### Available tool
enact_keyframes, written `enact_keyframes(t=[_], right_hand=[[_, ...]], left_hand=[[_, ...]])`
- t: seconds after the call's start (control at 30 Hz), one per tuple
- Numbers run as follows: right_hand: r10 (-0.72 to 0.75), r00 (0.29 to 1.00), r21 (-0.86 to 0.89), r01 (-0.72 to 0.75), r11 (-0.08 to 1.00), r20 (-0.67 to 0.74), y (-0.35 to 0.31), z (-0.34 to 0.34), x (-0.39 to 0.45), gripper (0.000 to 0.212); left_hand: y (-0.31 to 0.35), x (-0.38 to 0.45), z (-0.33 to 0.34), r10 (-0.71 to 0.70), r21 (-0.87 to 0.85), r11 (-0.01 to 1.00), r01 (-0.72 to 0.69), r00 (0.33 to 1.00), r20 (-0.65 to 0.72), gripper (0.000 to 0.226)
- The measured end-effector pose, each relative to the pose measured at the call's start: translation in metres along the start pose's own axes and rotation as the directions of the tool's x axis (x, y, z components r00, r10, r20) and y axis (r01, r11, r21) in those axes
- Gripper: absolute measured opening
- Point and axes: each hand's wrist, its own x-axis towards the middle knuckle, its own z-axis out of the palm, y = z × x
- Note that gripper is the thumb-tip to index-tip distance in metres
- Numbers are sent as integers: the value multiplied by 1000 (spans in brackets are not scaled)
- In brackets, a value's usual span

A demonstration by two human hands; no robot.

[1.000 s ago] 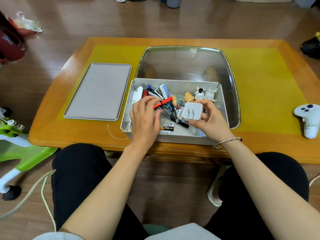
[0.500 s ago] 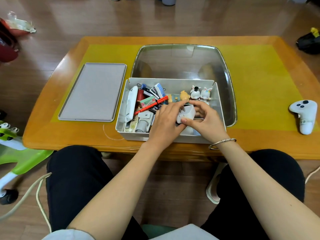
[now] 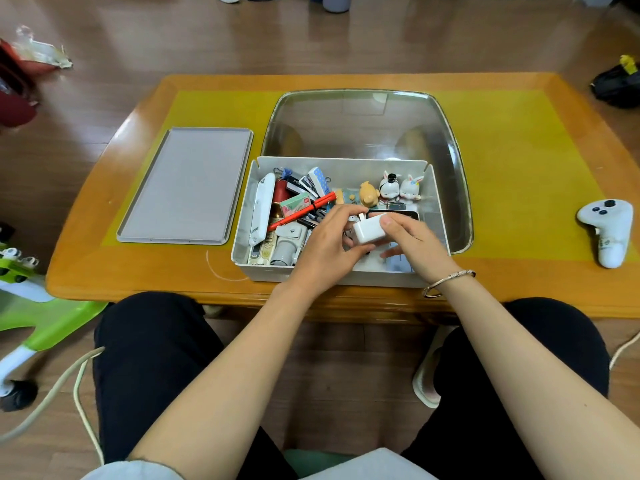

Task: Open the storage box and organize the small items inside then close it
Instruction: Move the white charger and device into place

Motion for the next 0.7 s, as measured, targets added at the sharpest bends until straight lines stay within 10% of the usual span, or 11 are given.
enact_keyframes(t=[0.7], right_hand=[[-59,992,-124,45,991,-108,0,5,-3,17]], left_hand=[[-8,-5,8,96,187,978,-91,995,-21,49]])
